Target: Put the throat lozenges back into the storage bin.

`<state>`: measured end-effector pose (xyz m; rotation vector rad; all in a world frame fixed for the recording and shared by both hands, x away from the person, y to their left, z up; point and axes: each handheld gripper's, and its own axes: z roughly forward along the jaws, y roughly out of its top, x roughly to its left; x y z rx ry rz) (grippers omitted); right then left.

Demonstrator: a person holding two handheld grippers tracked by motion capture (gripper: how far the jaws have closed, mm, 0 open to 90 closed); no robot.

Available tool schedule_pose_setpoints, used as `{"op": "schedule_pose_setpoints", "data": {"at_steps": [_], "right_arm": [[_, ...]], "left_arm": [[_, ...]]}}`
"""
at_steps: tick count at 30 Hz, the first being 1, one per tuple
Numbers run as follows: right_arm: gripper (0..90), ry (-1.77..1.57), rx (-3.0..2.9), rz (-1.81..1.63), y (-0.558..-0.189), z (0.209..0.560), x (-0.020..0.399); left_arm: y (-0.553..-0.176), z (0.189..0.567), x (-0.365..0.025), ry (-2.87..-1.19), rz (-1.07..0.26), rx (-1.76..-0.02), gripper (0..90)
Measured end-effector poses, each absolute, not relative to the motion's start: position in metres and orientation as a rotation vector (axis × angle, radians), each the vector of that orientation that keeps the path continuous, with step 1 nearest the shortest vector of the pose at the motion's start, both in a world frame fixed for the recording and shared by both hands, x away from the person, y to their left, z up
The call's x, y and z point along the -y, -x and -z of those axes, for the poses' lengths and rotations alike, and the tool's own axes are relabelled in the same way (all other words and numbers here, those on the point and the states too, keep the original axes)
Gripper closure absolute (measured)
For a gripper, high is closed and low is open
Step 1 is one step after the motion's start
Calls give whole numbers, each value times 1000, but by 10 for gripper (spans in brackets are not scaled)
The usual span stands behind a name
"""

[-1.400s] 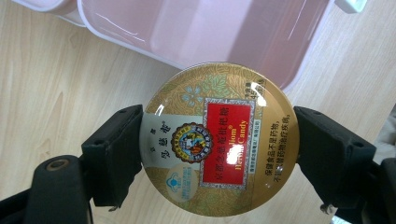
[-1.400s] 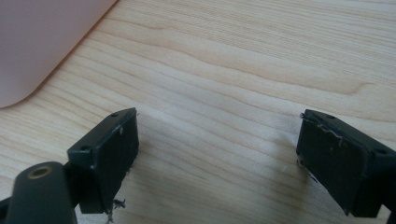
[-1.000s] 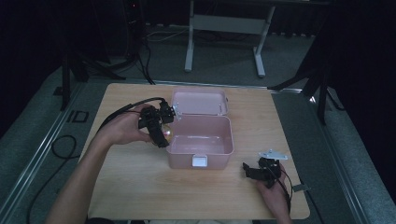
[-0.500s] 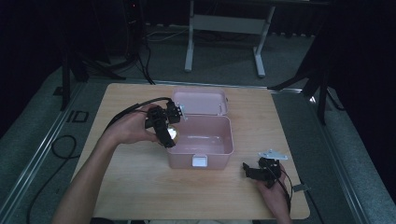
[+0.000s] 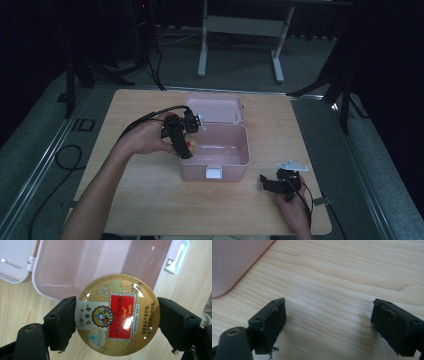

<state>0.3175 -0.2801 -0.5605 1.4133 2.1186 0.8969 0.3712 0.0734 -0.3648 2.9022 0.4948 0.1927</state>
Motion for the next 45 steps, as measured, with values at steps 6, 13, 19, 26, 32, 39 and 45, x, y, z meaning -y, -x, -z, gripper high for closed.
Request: {"op": "schedule_pose_setpoints", "data": {"at_steps": [6, 13, 19, 26, 32, 39, 45], "right_arm": [[128, -1413, -2119, -897, -318, 560, 280], [128, -1414, -2118, -897, -318, 560, 280], [128, -1413, -2119, -897, -318, 560, 280], [128, -1413, -2119, -897, -318, 560, 280], [128, -1413, -2119, -897, -318, 560, 280], [128, -1412, -2120, -898, -317, 560, 280], [128, -1412, -2120, -898, -317, 560, 280]], "left_arm": [[-372, 366, -69, -2904, -185, -485, 206], [-372, 367, -65, -2905, -178, -473, 206], [-373, 368, -63, -2905, -182, -468, 206], [-373, 369, -59, -2920, -185, -458, 206], [-373, 363, -57, -2874, -211, -471, 174], [-371, 359, -62, -2862, -263, -481, 163], [-367, 356, -73, -2837, -295, -519, 236]]}}
